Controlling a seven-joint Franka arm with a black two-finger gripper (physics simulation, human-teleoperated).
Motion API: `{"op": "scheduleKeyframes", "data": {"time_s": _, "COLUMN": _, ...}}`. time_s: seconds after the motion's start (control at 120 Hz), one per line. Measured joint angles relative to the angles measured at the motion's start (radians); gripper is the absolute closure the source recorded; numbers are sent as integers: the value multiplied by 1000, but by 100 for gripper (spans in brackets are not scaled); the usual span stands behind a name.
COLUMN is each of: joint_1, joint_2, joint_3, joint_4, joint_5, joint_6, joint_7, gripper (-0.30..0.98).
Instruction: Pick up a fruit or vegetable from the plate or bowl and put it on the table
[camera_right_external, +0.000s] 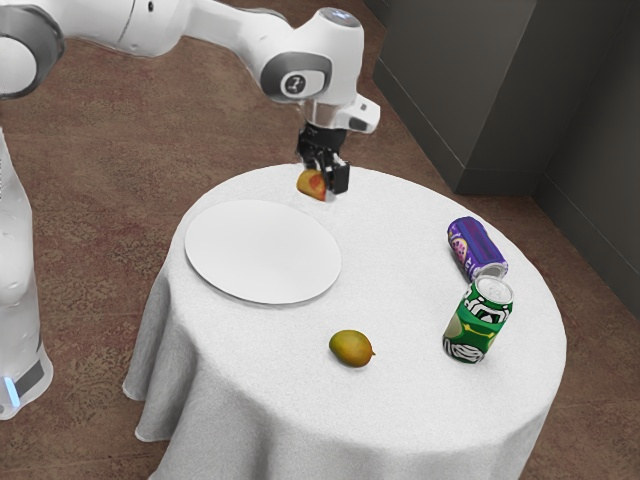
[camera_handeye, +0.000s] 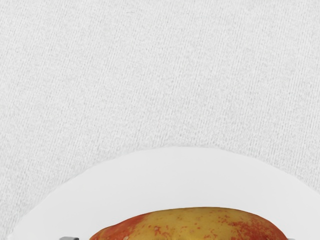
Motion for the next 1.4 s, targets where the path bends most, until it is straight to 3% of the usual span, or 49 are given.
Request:
{"op": "scheduleKeyframes", "data": {"time_s": 0.092, "joint_1": 41, "joint_2": 123, "joint_3": 17, "joint_4": 154, "joint_5": -4, "joint_6": -50, "joint_7": 3, "gripper": 33}}
{"op": "scheduleKeyframes", "data": {"time_s": 0.217, "joint_1": 50, "joint_2": 215, "joint_3": 20, "joint_4": 236, "joint_5": -18, "joint_6": -91, "joint_7": 9, "gripper": 30}}
{"op": "scheduleKeyframes", "data": {"time_s": 0.733, "joint_1": 54, "joint_2": 294, "joint_3": 21, "joint_4": 323, "joint_5": -53, "joint_6": -134, "joint_7": 45, "gripper": 29}}
{"op": "scheduleKeyframes", "data": {"time_s": 1.017, "joint_1": 107, "joint_2": 470, "joint_3": 9, "joint_4": 561, "joint_5": -55, "joint_6": -195, "joint_7": 71, "gripper": 29}}
{"op": "scheduleKeyframes", "data": {"time_s": 1.125, "joint_1": 107, "joint_2": 476, "joint_3": 9, "joint_4": 572, "joint_5": -59, "joint_6": -208, "joint_7": 84, "gripper": 12}}
{"op": "scheduleKeyframes", "data": {"time_s": 1.4, "joint_1": 108, "joint_2": 476, "joint_3": 9, "joint_4": 572, "joint_5": -63, "joint_6": -195, "joint_7": 112, "gripper": 2}}
